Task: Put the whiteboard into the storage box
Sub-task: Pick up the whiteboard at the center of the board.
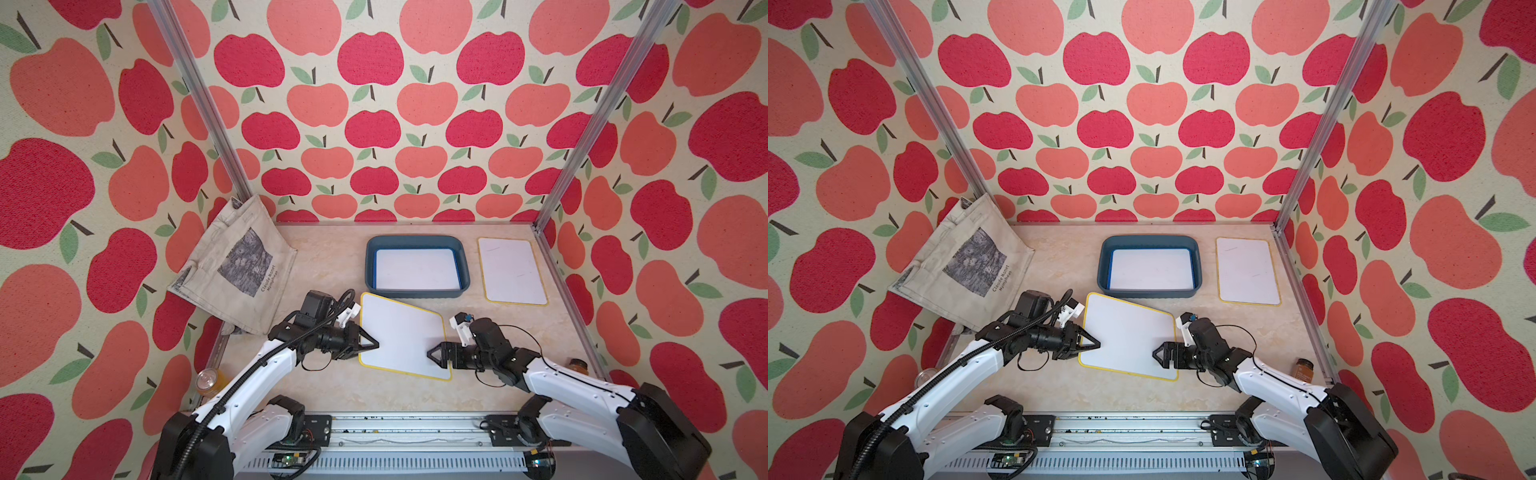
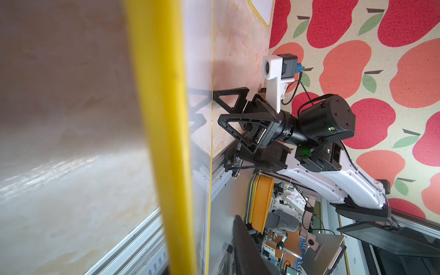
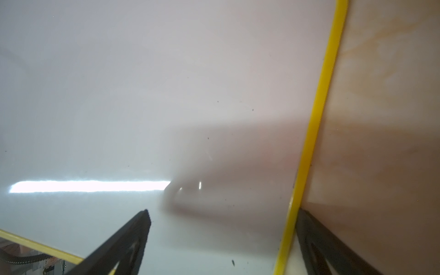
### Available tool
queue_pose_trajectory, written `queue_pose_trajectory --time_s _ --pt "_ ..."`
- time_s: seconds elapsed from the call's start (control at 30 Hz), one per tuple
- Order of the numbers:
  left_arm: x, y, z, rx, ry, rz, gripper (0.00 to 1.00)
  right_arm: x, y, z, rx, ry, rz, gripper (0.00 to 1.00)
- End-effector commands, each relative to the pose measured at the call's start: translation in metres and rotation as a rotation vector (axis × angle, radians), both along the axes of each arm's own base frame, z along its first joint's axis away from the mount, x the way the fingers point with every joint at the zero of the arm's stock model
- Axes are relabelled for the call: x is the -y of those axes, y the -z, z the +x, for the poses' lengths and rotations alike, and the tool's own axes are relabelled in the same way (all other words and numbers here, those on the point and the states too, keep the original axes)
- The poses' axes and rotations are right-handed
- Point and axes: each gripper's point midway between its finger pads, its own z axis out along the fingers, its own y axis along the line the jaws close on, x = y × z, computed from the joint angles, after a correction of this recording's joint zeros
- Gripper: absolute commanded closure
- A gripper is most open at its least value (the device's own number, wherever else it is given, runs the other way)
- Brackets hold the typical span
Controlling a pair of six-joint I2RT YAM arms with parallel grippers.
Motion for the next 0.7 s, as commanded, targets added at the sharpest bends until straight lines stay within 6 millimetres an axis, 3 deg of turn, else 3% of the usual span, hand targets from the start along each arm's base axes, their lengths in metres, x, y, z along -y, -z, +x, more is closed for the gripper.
queue_pose_trajectory --time_s 0.0,0.3,0.43,0.53,0.67 --pt "0.002 -0.008 0.010 0.025 -0.018 0.013 0.73 0.002 0.007 -0.009 -0.040 -0.022 -0.003 0.01" --pt "0.001 -0.008 0.019 0.052 -0.056 0.027 0.78 -0.005 0.011 -0.007 -0.060 -0.032 0.024 0.01" --pt "0.000 -0.015 0.021 0.090 -0.064 0.026 0.70 -0.008 0.013 -0.006 -0.074 -0.037 0.036 0.01" --pt "-0.001 -0.017 0.021 0.102 -0.064 0.024 0.81 -0.011 0.012 -0.005 -0.075 -0.038 0.050 0.01" --pt "-0.002 -0.011 0.022 0.090 -0.067 0.042 0.84 -0.014 0.010 -0.002 -0.070 -0.040 0.058 0.01"
